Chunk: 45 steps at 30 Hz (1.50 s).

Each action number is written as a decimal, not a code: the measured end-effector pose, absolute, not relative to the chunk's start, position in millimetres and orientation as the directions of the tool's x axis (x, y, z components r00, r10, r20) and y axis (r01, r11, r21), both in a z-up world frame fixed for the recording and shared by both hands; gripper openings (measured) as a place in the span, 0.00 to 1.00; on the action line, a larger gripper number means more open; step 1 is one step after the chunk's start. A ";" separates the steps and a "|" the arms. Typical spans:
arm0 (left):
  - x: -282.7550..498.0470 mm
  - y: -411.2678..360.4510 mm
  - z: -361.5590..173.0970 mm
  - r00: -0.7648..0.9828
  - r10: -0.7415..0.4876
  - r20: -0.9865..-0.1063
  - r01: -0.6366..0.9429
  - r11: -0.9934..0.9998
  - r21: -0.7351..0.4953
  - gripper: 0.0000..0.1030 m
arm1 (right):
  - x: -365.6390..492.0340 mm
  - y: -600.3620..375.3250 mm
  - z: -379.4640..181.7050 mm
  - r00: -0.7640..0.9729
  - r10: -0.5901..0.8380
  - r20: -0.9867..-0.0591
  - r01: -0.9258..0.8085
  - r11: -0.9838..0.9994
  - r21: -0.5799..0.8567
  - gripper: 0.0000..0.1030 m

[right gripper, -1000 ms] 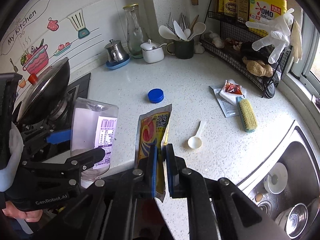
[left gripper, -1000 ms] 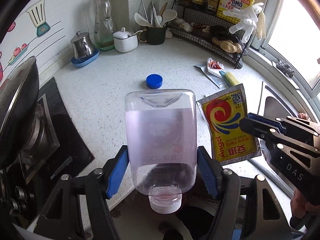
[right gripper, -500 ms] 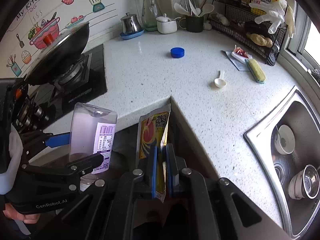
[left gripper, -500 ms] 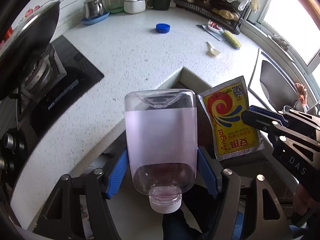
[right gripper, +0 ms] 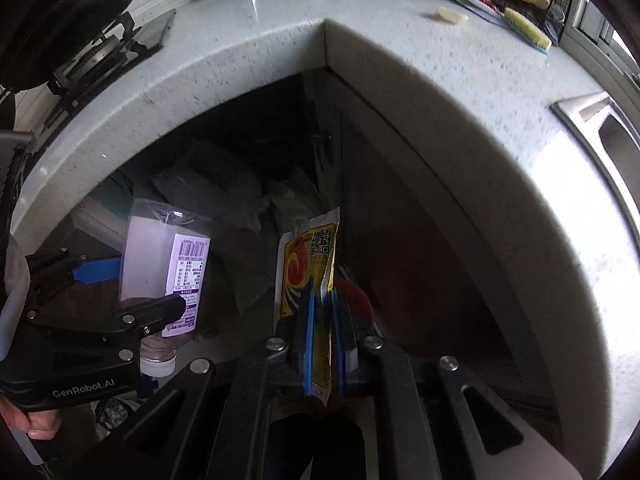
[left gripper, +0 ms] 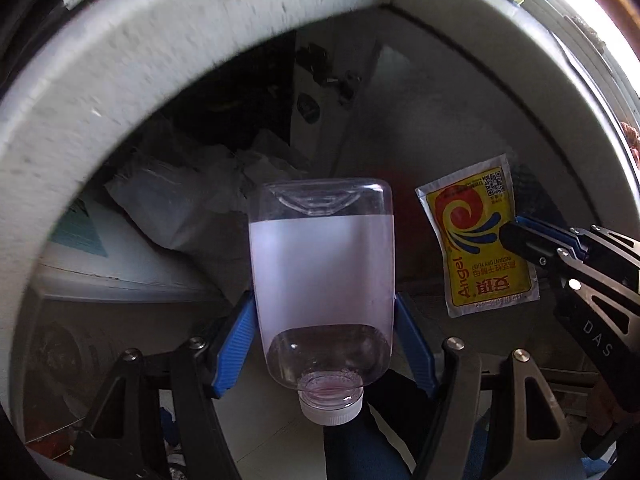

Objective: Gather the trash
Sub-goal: 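Carry the bottle and yeast packet down toward the red bucket with both grippers, then open the left gripper to drop the bottle into the red bucket, then open the right gripper to drop the yeast packet into the red bucket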

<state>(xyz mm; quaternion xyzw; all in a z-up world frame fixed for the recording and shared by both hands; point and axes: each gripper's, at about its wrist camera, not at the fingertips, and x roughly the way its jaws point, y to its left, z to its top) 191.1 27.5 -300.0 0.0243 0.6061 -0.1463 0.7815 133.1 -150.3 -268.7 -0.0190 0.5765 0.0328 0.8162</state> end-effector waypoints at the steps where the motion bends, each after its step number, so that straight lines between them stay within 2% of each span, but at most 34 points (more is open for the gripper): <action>1: 192.4 24.7 -315.8 0.217 -0.206 -0.954 0.267 0.953 -0.145 0.64 | 133.5 -153.5 -282.3 0.330 0.022 -0.944 -0.068 0.998 0.000 0.07; 11: 212.1 -8.4 -466.9 0.160 -0.228 -0.961 0.363 0.918 -0.157 0.64 | 129.6 -186.5 -405.2 0.336 -0.044 -0.941 0.012 0.999 -0.042 0.07; 19: 223.1 -23.3 -532.1 0.078 -0.251 -0.965 0.369 0.906 -0.206 0.64 | 138.4 -203.4 -464.5 0.295 -0.058 -0.954 0.069 0.997 -0.040 0.07; 23: 226.0 -28.2 -545.9 0.059 -0.290 -0.955 0.372 0.894 -0.249 0.66 | 141.6 -208.9 -483.3 0.279 -0.054 -0.959 0.083 0.996 -0.032 0.07; 27: 226.5 -31.1 -549.4 0.060 -0.281 -0.958 0.380 0.893 -0.239 0.76 | 137.8 -210.9 -486.4 0.274 -0.060 -0.960 0.088 0.995 -0.037 0.07; 29: 222.1 -31.2 -544.7 0.064 -0.280 -0.958 0.386 0.892 -0.235 0.78 | 139.6 -210.4 -482.6 0.276 -0.056 -0.960 0.084 0.996 -0.033 0.07; 36: 213.9 -17.4 -528.2 0.106 -0.247 -0.963 0.369 0.909 -0.192 0.78 | 132.3 -206.7 -474.2 0.276 -0.025 -0.961 0.055 0.998 -0.010 0.07; 45: 209.1 10.2 -527.2 0.140 -0.189 -0.972 0.288 0.947 -0.143 0.80 | 142.1 -189.5 -493.7 0.231 -0.003 -0.973 -0.010 1.000 -0.006 0.07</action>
